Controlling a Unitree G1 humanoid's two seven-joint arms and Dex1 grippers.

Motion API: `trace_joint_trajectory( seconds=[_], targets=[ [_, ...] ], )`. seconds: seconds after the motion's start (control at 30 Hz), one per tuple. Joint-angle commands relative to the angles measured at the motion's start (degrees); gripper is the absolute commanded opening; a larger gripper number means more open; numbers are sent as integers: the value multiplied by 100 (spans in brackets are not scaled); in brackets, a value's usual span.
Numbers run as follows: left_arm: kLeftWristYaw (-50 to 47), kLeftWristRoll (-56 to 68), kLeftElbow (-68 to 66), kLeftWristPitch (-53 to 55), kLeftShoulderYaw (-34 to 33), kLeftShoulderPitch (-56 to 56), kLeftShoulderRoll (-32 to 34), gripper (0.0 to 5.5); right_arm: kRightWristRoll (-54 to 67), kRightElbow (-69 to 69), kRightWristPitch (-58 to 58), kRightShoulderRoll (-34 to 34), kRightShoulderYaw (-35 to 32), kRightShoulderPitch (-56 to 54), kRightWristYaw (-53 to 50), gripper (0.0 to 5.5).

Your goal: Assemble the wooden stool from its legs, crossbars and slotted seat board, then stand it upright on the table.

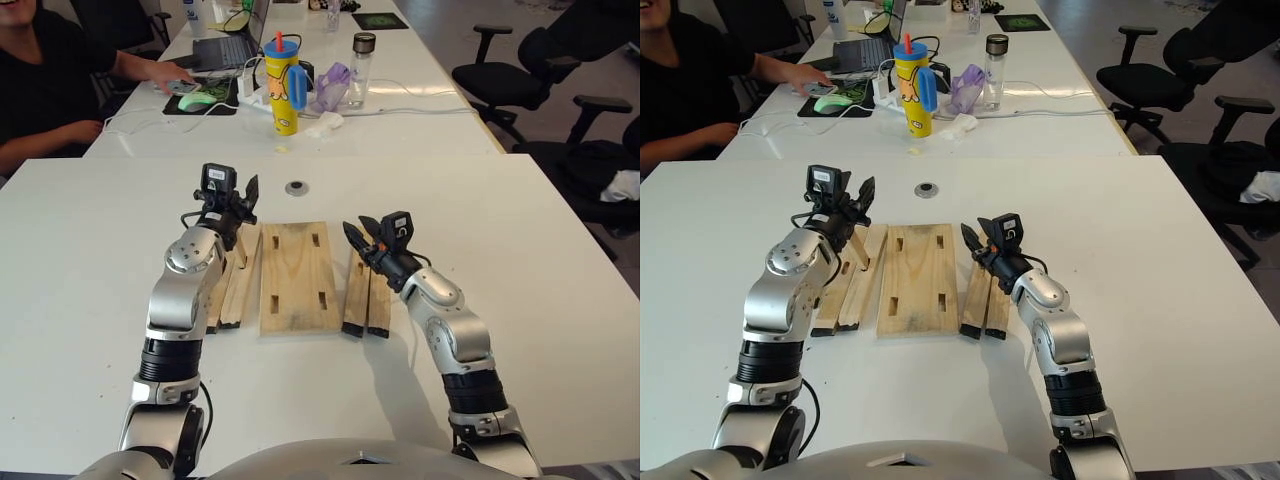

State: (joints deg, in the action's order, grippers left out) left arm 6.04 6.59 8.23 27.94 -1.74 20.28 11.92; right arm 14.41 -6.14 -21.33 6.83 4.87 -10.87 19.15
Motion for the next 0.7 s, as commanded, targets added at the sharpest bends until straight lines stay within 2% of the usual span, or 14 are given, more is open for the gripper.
trace_joint_trajectory(
  seconds=[0.03,0.4,0.63,0.7],
  targets=[
    [-81,-30,137,-318,-128,-9,-85,226,-9,14,3,-8,-49,-79,-15,187],
    [-242,-29,849,-741,-294,567,-102,226,2,-59,-1,-71,-23,33,-74,187],
    [-108,-242,-272,247,124,-313,-64,226,-26,5,37,-118,13,6,-43,187],
    [-128,-204,-588,429,33,-495,-98,226,-36,82,71,-133,14,-75,-33,187]
  ],
)
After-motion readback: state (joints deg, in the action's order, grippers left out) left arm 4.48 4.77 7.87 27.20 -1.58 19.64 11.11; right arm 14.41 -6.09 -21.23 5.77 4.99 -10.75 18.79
